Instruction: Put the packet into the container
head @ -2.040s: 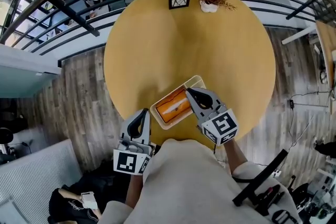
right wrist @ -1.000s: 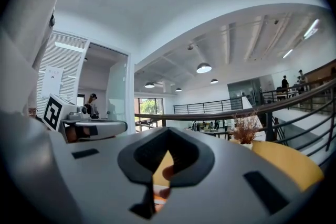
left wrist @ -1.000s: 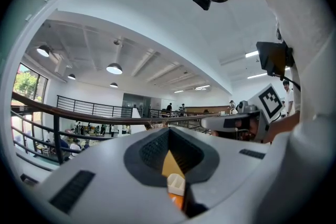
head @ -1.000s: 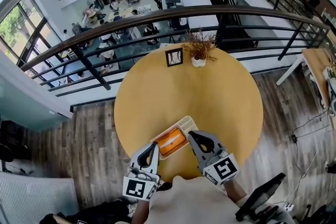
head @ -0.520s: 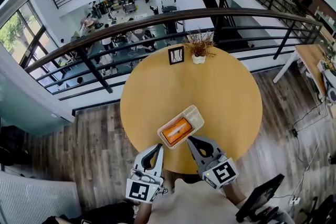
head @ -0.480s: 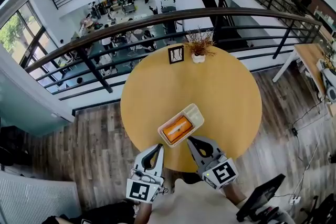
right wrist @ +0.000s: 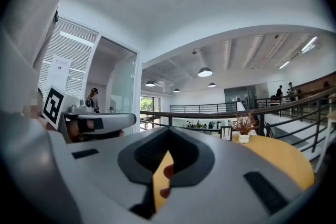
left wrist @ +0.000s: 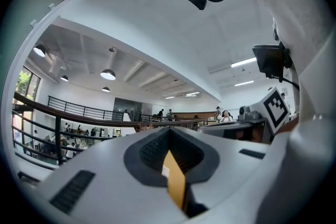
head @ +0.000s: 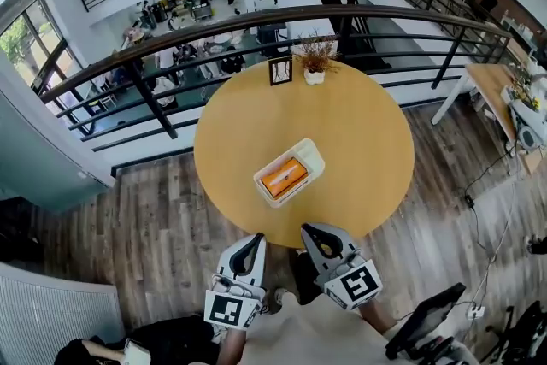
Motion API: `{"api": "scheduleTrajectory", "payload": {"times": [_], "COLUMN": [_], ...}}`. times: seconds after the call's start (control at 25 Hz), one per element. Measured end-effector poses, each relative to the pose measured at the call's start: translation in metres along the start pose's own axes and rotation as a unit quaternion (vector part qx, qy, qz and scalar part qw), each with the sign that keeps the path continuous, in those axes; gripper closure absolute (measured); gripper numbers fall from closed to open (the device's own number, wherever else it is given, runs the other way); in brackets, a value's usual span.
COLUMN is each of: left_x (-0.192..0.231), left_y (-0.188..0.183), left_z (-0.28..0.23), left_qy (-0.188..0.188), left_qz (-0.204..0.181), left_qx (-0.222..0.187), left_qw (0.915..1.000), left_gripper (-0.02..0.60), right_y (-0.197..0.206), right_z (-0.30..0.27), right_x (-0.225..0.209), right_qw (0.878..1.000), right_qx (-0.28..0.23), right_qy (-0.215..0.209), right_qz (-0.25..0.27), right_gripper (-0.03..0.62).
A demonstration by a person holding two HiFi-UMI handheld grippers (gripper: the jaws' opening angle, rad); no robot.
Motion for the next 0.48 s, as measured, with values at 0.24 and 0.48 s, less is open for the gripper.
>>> {"api": "scheduleTrajectory", "payload": {"times": [0.24, 0.48], "left_x": [-0.015, -0.027], "left_y": [0.0, 0.003], "left_z": [0.016, 0.024], "left_qy": [0.006, 0.008], "left_qz": [-0.004, -0.001], "left_qx": [-0.006, -0.01], "left_qw": [1.0, 0.9999], "left_gripper": [0.577, 0.577], "right_y": [0.005, 0.007], "right_z": [0.024, 0.037], "right_x": [0.012, 0.017], "right_qw": [1.0, 0.999], "right_qx": [-0.002, -0.003], "right_qy": [0.019, 0.031], "right_qz": [0.002, 0.012], "right_gripper": [0.589, 0.589]}}
Point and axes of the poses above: the fingertips, and each gripper's own axes: z backward along the fingers, x to its left, y out of its underside, the point moved 9 cm from there along z, backward along the fingers, and after that the axes turned 4 degrees about y, right-handed, at the moved point
